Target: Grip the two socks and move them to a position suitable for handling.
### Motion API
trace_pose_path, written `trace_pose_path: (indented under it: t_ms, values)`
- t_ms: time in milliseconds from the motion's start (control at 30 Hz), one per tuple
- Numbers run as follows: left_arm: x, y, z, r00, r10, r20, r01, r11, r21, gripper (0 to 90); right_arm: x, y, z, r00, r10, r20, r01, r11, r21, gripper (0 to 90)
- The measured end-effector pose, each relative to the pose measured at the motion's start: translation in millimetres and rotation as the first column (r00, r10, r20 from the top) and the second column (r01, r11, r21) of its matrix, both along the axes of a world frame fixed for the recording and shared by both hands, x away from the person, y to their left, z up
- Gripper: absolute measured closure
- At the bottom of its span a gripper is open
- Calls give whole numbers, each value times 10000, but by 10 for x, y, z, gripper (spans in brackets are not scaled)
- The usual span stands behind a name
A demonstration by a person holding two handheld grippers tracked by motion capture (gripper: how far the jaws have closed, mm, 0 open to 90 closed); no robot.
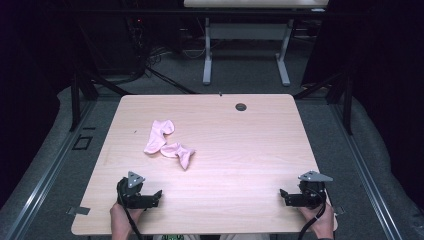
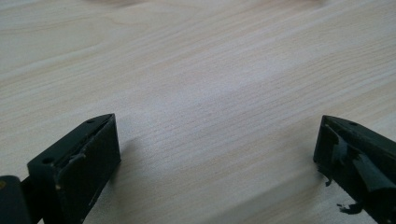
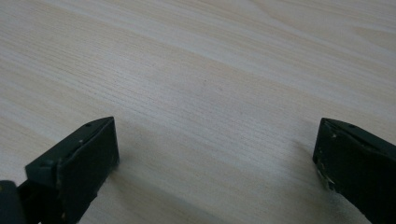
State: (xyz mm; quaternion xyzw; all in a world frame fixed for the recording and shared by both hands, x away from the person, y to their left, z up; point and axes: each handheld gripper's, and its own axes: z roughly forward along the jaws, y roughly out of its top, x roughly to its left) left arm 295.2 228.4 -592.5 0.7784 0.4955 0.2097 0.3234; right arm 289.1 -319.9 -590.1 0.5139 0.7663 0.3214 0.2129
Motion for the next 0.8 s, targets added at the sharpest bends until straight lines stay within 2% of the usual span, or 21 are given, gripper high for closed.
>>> trace_pose_path:
  t_ms: [667,800]
  values:
    - [19,12,3,10000,-94,-19,94,10000,4,4,31,7,3,10000,64,-18,-64,10000,-11,0]
    - [62,49,28,9992,-263,-286,262,9997,-21,1,38,11,3,10000,43,-10,-43,10000,-2,0]
